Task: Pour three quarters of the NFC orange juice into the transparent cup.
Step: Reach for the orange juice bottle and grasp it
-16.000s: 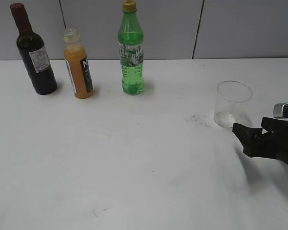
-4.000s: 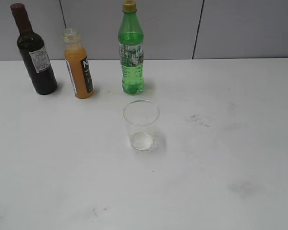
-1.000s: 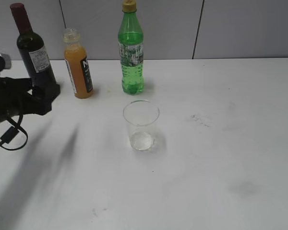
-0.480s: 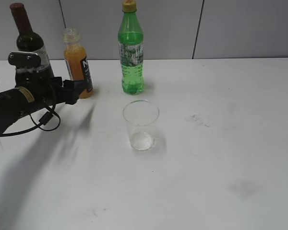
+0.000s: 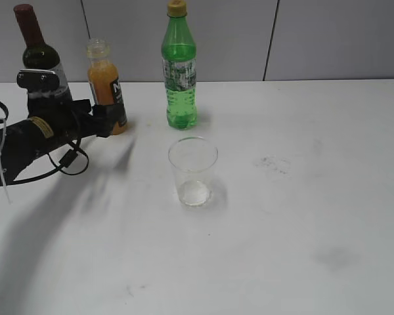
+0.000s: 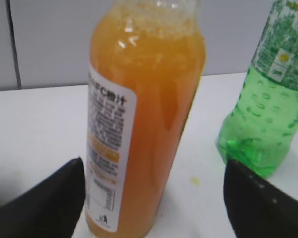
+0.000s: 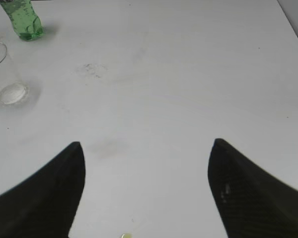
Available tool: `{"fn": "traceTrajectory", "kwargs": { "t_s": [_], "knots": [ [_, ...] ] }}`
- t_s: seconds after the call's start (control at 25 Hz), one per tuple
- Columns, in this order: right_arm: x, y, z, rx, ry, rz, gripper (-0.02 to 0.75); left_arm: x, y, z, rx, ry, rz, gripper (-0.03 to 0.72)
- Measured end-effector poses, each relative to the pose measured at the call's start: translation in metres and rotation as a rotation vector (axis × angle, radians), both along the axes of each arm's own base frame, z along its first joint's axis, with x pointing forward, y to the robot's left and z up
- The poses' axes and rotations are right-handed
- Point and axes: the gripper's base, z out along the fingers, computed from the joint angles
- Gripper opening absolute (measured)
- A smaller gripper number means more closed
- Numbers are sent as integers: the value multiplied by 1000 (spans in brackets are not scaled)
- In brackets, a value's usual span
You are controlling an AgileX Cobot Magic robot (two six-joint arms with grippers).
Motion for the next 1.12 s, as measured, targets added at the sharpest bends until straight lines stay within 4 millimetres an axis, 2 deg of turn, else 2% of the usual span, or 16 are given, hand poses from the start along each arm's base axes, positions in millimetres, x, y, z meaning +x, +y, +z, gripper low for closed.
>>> {"fn": "traceTrajectory", "kwargs": {
  "t_s": [0.48, 1.12],
  "knots": [
    [0, 0, 0, 0, 0, 0, 591, 35, -7, -20, -17, -37, 13, 669],
    [0, 0, 0, 0, 0, 0, 591, 52, -11, -29, -73, -129, 18, 591]
  ]
}}
